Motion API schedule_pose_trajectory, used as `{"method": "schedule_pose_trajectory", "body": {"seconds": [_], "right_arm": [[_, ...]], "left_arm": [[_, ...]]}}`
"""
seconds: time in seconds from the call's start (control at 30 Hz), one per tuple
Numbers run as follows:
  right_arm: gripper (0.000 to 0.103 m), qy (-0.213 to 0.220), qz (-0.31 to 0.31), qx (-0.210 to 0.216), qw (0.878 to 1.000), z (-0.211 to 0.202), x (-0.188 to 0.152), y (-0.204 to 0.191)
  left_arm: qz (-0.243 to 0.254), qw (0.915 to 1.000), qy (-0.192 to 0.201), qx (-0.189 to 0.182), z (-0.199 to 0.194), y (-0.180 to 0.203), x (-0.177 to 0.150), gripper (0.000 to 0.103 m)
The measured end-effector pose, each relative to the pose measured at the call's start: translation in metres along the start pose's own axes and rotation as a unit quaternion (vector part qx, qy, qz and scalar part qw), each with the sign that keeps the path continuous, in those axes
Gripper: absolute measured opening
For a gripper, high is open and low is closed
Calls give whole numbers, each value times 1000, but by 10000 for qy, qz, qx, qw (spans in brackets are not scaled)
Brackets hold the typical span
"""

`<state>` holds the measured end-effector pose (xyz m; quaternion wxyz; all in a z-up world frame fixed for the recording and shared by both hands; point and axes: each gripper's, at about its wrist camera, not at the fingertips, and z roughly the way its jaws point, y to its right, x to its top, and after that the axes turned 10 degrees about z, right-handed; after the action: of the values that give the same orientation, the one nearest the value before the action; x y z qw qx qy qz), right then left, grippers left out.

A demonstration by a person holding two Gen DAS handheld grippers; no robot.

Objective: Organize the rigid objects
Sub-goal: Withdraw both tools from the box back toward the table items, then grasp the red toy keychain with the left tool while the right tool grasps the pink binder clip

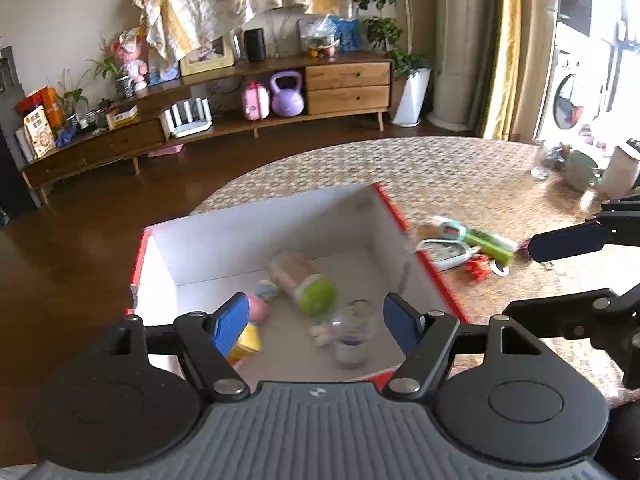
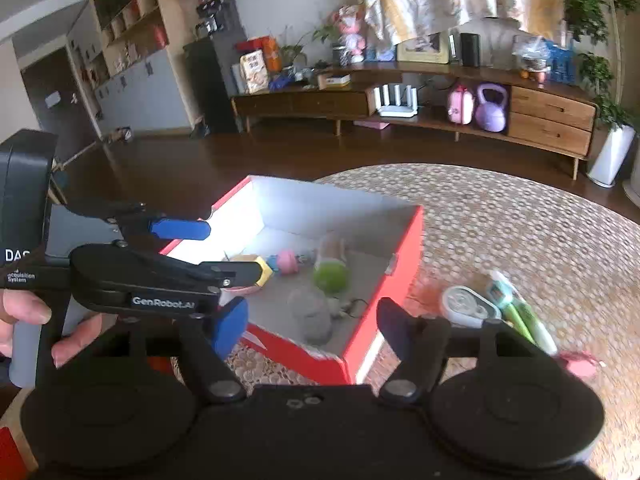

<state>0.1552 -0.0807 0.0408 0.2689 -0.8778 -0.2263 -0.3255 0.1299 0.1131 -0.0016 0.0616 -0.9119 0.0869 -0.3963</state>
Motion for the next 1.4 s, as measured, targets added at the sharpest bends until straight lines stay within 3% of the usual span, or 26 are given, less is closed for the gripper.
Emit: {"method": "schedule_pose_trajectory", "body": {"seconds": [0.07, 0.47, 0.57, 0.7, 0.93, 1.1, 1.4], "right_arm": [[77, 55, 58, -39, 10000, -12, -6, 11], [96, 380, 531, -320, 9974, -60, -48, 78], [96, 454, 563, -513, 9961, -67, -56, 96], [96, 492, 775, -724, 9931, -73, -62, 126], [96, 533, 856, -1053, 9893, -68, -66, 165], [96, 526, 551, -1394, 9873, -53, -67, 185], [92, 301, 313, -1421, 9889, -20, -72, 213]], "left_arm": [[18, 10000, 56, -61, -3, 10, 1, 81], [-94, 9983, 223, -534, -1, 73, 3, 81], [-90, 9970, 312, -710, 3, 91, 4, 88], [-223, 9944, 403, -948, 12, 111, 4, 88], [-370, 9945, 537, -822, 35, 144, 8, 88], [-393, 9951, 488, -763, 54, 163, 14, 88], [-567, 9959, 289, -642, 99, 193, 21, 88]]}}
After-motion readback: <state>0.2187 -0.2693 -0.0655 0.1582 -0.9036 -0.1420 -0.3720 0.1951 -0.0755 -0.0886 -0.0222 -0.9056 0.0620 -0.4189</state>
